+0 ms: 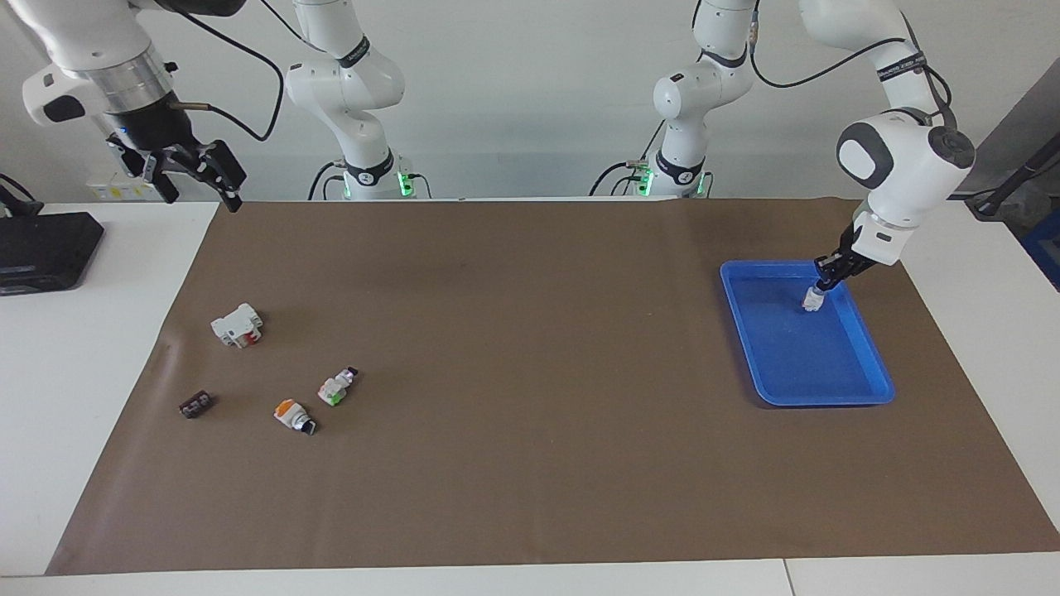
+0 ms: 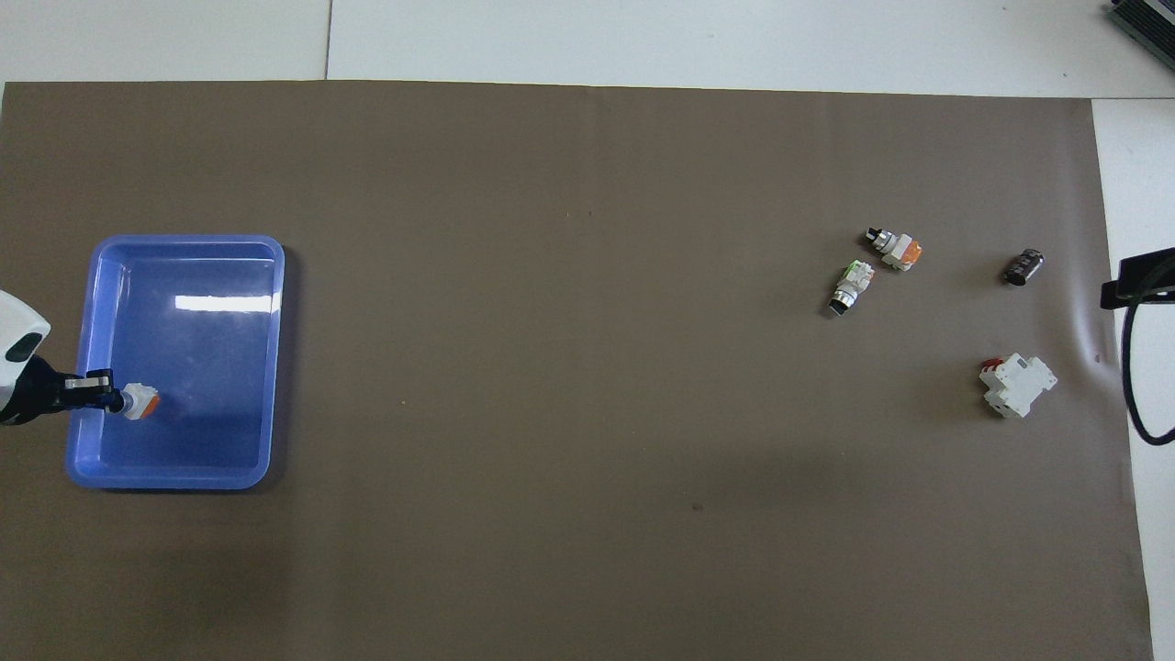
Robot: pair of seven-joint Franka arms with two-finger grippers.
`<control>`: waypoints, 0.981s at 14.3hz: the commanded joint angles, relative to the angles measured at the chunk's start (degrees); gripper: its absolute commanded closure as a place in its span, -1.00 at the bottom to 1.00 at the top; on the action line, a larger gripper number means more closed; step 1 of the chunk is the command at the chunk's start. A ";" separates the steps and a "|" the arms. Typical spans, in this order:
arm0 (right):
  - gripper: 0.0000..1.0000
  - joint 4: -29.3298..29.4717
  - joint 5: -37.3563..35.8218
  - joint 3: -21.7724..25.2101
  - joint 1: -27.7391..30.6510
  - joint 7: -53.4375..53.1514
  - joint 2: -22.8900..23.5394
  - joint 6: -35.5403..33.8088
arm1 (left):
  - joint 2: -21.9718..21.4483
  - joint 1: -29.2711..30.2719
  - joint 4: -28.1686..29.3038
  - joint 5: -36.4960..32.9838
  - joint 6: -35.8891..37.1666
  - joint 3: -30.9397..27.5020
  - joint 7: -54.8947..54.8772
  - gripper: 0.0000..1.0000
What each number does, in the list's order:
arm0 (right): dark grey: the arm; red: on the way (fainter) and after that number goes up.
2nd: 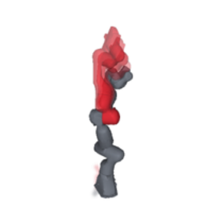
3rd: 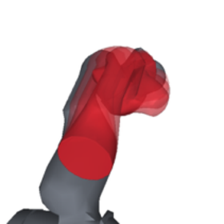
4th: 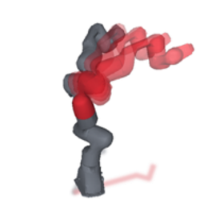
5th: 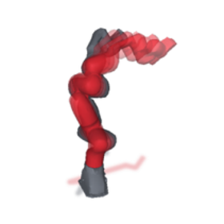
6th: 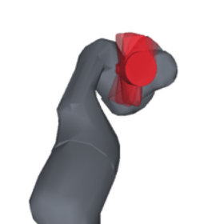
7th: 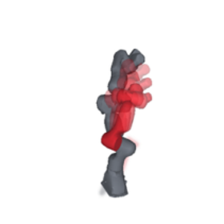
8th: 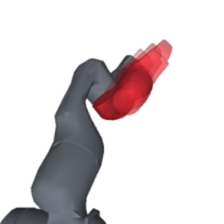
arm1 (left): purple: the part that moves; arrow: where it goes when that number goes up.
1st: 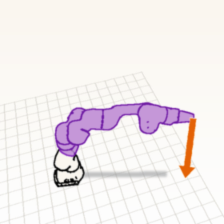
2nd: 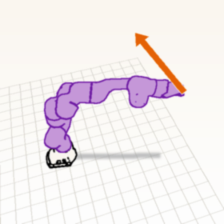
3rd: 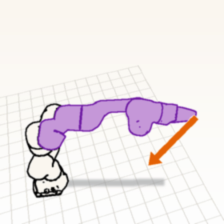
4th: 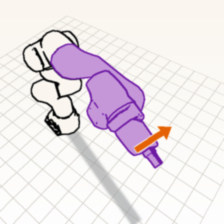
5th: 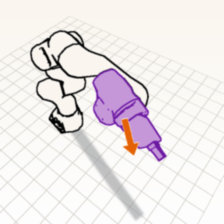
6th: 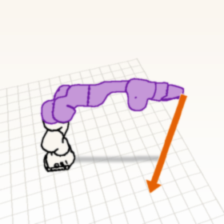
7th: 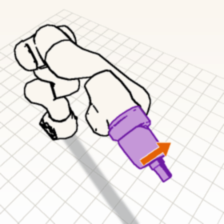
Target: Turn and place switch with both arms
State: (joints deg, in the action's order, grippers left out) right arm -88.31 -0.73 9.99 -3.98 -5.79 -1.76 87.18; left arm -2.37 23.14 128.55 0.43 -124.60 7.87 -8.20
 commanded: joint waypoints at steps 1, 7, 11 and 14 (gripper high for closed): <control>-1.00 0.51 -0.41 -0.94 1.26 0.52 0.18 -1.49 | -0.62 0.94 -0.23 -1.04 1.56 -0.13 -2.34 1.00; -1.00 0.06 -0.32 -1.03 0.91 0.87 -0.35 -2.37 | -0.79 3.22 0.03 -1.04 2.35 -0.13 -4.98 1.00; -1.00 0.06 -0.50 -1.12 0.82 0.78 -0.35 -2.11 | -0.79 3.23 -0.14 -1.04 2.87 -0.22 -5.16 0.89; -1.00 0.06 -0.59 -1.21 0.82 0.95 -0.18 -1.32 | -0.53 3.05 -1.19 -1.13 3.31 -0.22 -5.16 0.61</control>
State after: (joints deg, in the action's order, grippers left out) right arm -88.32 -0.73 9.56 -3.94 -5.79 -1.67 85.68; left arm -2.39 25.84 128.41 0.32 -122.93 7.43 -12.64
